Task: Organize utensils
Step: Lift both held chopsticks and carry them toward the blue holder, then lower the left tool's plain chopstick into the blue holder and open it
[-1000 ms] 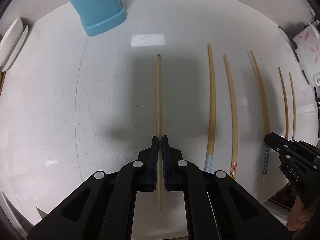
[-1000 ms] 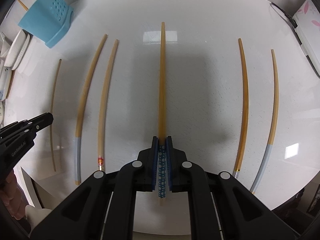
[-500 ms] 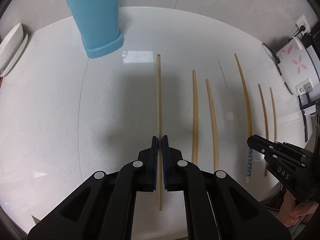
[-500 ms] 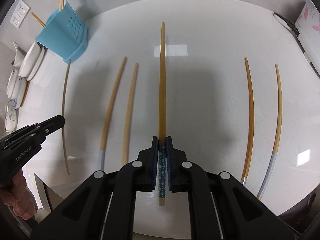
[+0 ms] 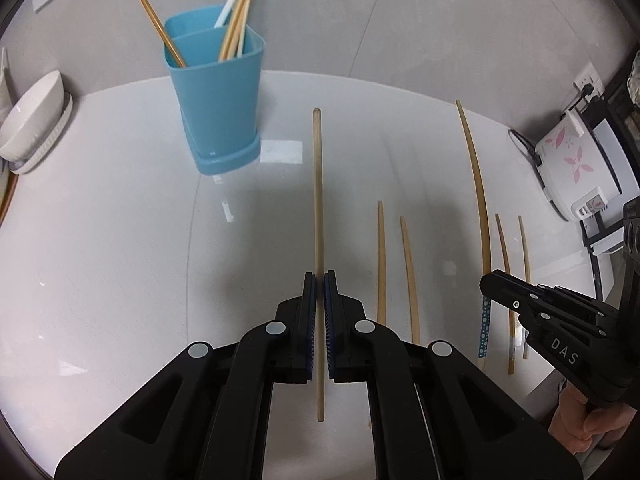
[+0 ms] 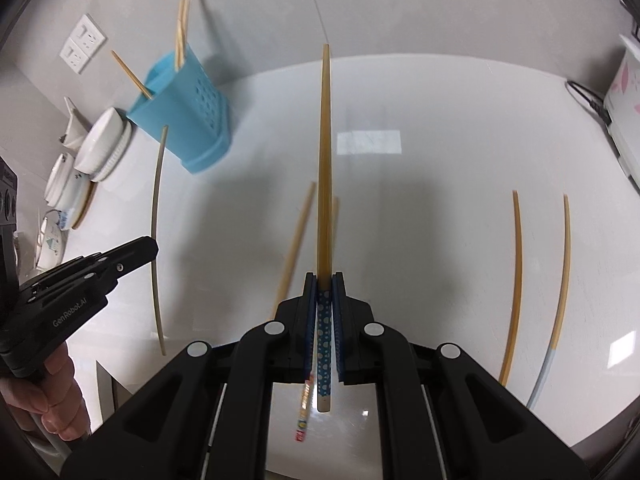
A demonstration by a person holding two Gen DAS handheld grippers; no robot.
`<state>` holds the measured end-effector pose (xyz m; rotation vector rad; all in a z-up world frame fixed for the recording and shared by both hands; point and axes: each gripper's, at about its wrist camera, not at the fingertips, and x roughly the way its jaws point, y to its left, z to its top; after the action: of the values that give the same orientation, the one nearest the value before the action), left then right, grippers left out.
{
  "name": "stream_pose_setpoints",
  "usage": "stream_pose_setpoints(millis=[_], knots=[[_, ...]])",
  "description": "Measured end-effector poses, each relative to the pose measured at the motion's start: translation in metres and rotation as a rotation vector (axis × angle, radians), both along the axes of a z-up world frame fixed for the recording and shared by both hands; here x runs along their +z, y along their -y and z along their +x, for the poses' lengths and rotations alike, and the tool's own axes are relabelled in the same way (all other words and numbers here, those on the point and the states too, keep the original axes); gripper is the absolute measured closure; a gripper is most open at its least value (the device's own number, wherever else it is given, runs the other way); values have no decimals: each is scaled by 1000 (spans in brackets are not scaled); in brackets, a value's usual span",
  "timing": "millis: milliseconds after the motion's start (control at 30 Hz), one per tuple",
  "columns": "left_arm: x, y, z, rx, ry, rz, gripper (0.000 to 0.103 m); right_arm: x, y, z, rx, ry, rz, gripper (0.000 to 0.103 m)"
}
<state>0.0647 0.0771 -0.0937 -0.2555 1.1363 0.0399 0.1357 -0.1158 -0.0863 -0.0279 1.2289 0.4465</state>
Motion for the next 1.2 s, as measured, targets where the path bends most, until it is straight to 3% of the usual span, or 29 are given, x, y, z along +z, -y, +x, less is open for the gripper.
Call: stream_pose_setpoints(millis=[567, 1200], knots=[[45, -43, 11, 65, 141, -6, 99, 38, -44, 24, 39, 117, 94, 96], [90, -86, 45, 109, 292, -14, 99, 79, -107, 66, 76, 229, 121, 96]])
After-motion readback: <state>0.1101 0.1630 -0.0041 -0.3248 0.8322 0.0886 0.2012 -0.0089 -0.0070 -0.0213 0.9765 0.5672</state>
